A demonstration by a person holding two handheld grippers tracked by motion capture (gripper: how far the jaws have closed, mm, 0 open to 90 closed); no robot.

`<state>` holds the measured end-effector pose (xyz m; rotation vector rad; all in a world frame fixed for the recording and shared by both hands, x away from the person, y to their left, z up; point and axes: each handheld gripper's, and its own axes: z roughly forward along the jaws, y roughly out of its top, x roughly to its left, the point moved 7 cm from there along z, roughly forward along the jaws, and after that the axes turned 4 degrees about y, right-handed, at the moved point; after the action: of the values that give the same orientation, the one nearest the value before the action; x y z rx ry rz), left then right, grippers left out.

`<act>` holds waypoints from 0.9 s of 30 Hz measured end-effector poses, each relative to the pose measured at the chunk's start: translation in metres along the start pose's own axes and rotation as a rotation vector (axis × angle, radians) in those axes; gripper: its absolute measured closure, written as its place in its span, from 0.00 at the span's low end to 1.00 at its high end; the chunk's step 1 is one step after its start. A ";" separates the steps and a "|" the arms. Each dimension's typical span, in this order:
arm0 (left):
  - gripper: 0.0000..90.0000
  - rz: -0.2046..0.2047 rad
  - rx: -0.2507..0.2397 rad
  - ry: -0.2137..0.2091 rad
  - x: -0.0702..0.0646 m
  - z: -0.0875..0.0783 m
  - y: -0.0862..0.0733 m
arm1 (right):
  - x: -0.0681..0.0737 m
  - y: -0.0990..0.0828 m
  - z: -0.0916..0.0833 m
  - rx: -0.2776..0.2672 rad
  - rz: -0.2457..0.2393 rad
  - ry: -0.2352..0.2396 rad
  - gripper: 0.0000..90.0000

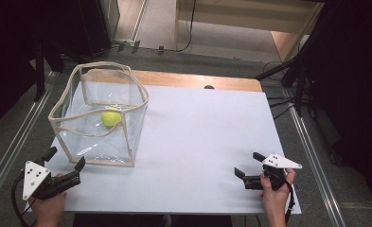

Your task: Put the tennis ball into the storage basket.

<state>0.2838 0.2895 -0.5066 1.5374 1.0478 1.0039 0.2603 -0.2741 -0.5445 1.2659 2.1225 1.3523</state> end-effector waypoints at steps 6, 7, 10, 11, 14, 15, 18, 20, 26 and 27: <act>0.08 -0.003 0.001 -0.002 0.001 0.000 0.000 | -0.006 -0.009 -0.008 -0.053 0.027 -0.007 0.00; 0.08 -0.004 0.002 -0.002 0.001 0.000 0.000 | -0.007 -0.010 -0.011 -0.067 0.033 -0.008 0.00; 0.08 -0.005 -0.002 -0.005 0.001 0.000 0.000 | -0.011 -0.011 -0.017 -0.091 0.042 -0.018 0.00; 0.08 -0.010 -0.003 -0.005 0.001 0.000 0.000 | -0.013 -0.011 -0.019 -0.101 0.051 -0.024 0.00; 0.08 -0.013 -0.005 -0.005 0.001 -0.001 0.000 | -0.018 -0.012 -0.027 -0.130 0.070 -0.035 0.00; 0.08 -0.013 -0.005 -0.005 0.001 -0.001 0.000 | -0.019 -0.013 -0.029 -0.135 0.079 -0.042 0.00; 0.08 -0.013 -0.005 -0.006 0.001 -0.001 0.000 | -0.022 -0.014 -0.031 -0.140 0.079 -0.047 0.00; 0.08 -0.016 -0.005 -0.007 0.002 -0.001 0.001 | -0.022 -0.016 -0.031 -0.142 0.089 -0.048 0.00; 0.08 -0.020 -0.003 -0.005 0.002 -0.001 0.000 | -0.022 -0.016 -0.028 -0.132 0.081 -0.048 0.00; 0.08 -0.021 -0.003 -0.004 0.002 -0.001 0.000 | -0.022 -0.016 -0.028 -0.133 0.081 -0.048 0.00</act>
<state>0.2835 0.2918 -0.5057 1.5229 1.0570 0.9866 0.2458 -0.3103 -0.5484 1.3295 1.9336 1.4553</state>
